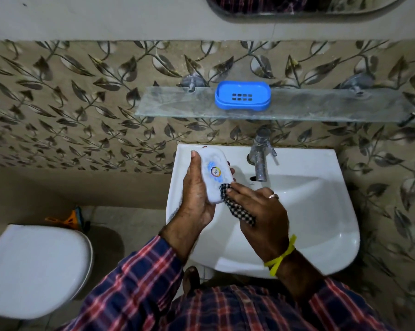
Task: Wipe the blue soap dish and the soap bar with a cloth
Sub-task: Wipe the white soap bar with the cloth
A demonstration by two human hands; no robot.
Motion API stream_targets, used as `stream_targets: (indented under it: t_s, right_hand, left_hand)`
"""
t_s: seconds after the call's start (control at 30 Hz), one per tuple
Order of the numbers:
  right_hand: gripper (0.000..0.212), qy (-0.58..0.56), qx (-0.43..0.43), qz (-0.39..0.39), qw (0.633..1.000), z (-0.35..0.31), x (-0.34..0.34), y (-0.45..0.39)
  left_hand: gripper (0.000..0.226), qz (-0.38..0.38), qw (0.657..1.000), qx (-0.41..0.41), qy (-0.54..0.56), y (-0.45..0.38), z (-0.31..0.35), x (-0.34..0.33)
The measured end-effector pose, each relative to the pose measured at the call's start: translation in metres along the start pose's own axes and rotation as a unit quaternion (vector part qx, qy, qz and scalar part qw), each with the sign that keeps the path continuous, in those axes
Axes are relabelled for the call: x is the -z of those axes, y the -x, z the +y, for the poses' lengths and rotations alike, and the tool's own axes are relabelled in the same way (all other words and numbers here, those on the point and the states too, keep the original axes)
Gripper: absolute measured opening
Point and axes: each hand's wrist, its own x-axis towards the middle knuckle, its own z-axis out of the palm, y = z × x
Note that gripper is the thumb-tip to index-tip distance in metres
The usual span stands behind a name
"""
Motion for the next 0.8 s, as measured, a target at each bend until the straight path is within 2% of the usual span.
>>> stream_targets:
  t_s: [0.07, 0.17, 0.23, 0.3, 0.37, 0.43, 0.53, 0.6, 0.63, 0.8]
  right_hand:
    - [0.053, -0.003, 0.033, 0.011, 0.999, -0.002, -0.003, -0.002]
    - [0.051, 0.002, 0.13, -0.025, 0.991, -0.003, -0.002, 0.001]
    - [0.051, 0.007, 0.133, -0.043, 0.99, 0.005, 0.001, 0.004]
    - [0.047, -0.006, 0.076, -0.039, 0.996, 0.016, 0.002, 0.009]
    - [0.043, -0.07, -0.06, -0.009, 0.996, 0.025, 0.005, 0.016]
    - [0.041, -0.156, -0.211, 0.014, 0.965, 0.035, 0.007, 0.021]
    - [0.029, -0.2, -0.348, 0.039, 0.915, 0.049, 0.008, 0.031]
    - [0.016, -0.203, -0.407, 0.067, 0.888, 0.055, 0.011, 0.036]
    - [0.018, -0.195, -0.422, 0.082, 0.881, 0.057, 0.013, 0.038]
    - [0.028, -0.106, -0.437, 0.081, 0.889, 0.066, 0.028, 0.036]
  left_hand:
    - [0.071, 0.0, 1.0, 0.011, 0.007, -0.001, -0.002, 0.001]
    - [0.076, 0.008, 0.999, 0.018, 0.035, -0.003, 0.001, 0.002]
    - [0.076, 0.024, 0.999, -0.009, 0.04, -0.005, 0.004, 0.002]
    - [0.068, 0.043, 0.998, -0.048, 0.028, -0.007, 0.002, 0.005]
    - [0.055, 0.051, 0.996, -0.074, -0.015, -0.005, -0.008, 0.012]
    - [0.04, 0.077, 0.986, -0.119, -0.085, -0.004, -0.02, 0.02]
    - [0.03, 0.13, 0.955, -0.194, -0.183, -0.003, -0.032, 0.028]
    - [0.038, 0.141, 0.942, -0.202, -0.229, -0.005, -0.035, 0.031]
    - [0.04, 0.141, 0.937, -0.203, -0.246, -0.005, -0.036, 0.033]
    - [0.023, 0.123, 0.93, -0.209, -0.276, -0.01, -0.04, 0.043]
